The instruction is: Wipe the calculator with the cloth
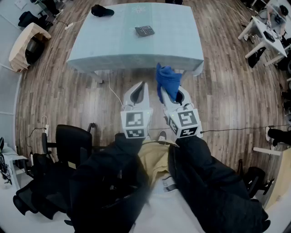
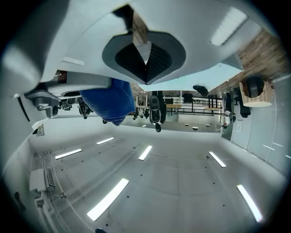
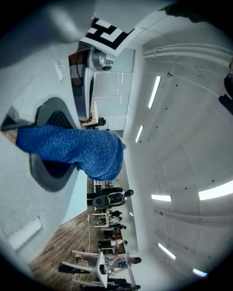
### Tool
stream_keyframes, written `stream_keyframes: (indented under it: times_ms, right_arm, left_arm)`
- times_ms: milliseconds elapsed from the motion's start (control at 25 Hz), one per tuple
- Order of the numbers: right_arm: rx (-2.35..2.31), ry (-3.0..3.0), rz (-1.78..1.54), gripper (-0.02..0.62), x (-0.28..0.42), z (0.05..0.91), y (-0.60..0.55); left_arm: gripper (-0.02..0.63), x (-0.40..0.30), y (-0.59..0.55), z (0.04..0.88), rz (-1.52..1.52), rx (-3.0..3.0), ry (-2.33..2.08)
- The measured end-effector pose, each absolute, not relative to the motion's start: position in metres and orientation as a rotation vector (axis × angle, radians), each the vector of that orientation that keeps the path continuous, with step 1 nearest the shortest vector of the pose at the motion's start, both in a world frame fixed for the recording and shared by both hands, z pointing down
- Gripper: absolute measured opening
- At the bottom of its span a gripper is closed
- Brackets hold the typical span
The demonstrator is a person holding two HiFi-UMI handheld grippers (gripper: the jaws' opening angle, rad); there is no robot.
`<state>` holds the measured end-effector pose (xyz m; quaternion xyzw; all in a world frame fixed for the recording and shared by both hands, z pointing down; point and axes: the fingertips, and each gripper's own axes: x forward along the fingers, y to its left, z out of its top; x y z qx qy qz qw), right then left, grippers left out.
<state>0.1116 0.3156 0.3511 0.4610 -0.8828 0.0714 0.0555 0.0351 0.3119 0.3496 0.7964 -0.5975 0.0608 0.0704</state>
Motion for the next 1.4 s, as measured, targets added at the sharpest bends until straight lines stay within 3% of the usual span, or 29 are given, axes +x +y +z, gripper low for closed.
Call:
stream_keyframes:
  times_ms: [1400]
  right_arm:
    - [1.45,-2.642,0.246,0.087,0.077,0.365,0.302]
  left_arm:
    - [-0.003,0.003,0.301,0.368,0.204,2.408,-1.713]
